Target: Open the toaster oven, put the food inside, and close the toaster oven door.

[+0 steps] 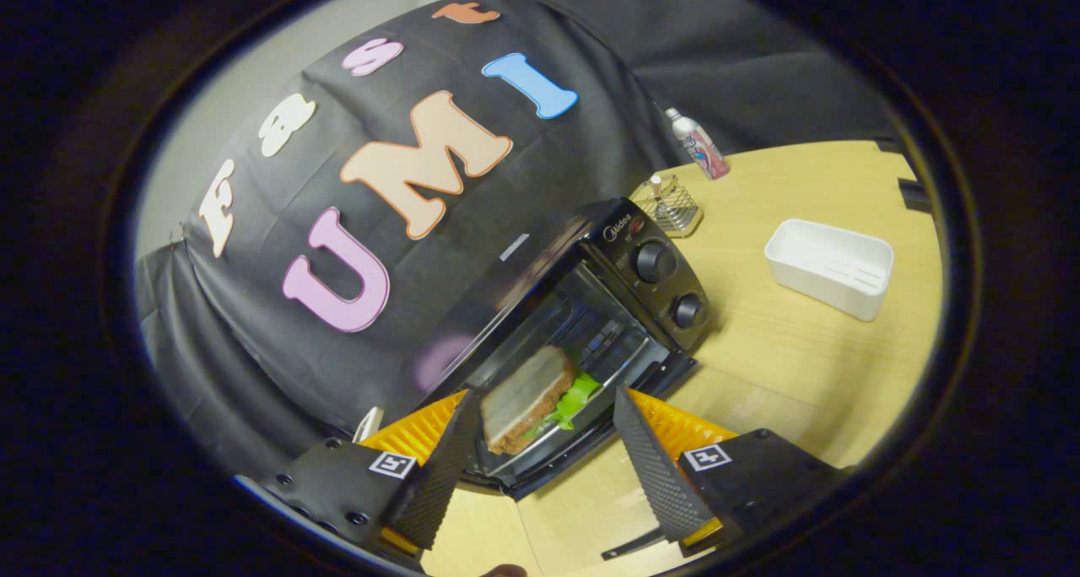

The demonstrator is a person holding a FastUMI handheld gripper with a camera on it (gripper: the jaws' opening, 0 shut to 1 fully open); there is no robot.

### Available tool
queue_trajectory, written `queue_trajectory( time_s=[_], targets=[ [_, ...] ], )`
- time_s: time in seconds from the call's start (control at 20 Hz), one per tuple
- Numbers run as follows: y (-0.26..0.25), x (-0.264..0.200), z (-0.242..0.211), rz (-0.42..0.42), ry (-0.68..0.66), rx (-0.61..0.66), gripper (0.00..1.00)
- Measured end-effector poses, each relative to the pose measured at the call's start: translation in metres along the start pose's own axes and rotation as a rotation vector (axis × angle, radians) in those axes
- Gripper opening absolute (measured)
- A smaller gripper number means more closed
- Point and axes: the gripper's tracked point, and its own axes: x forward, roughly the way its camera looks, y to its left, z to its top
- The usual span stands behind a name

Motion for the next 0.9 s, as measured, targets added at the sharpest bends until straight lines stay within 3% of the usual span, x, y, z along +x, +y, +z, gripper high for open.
queue_trajectory(
  time_s=[0.25,0.55,0.9],
  targets=[
    [-0.005,-0.031,-0.02,-0.008,0.063,-0.135,0.99],
    [-0.033,-0.066,-0.05,-0.106,0.149,-0.359,1.0],
    [-0.081,-0.099,-0.084,-0.219,0.271,-0.519,1.0]
  ],
)
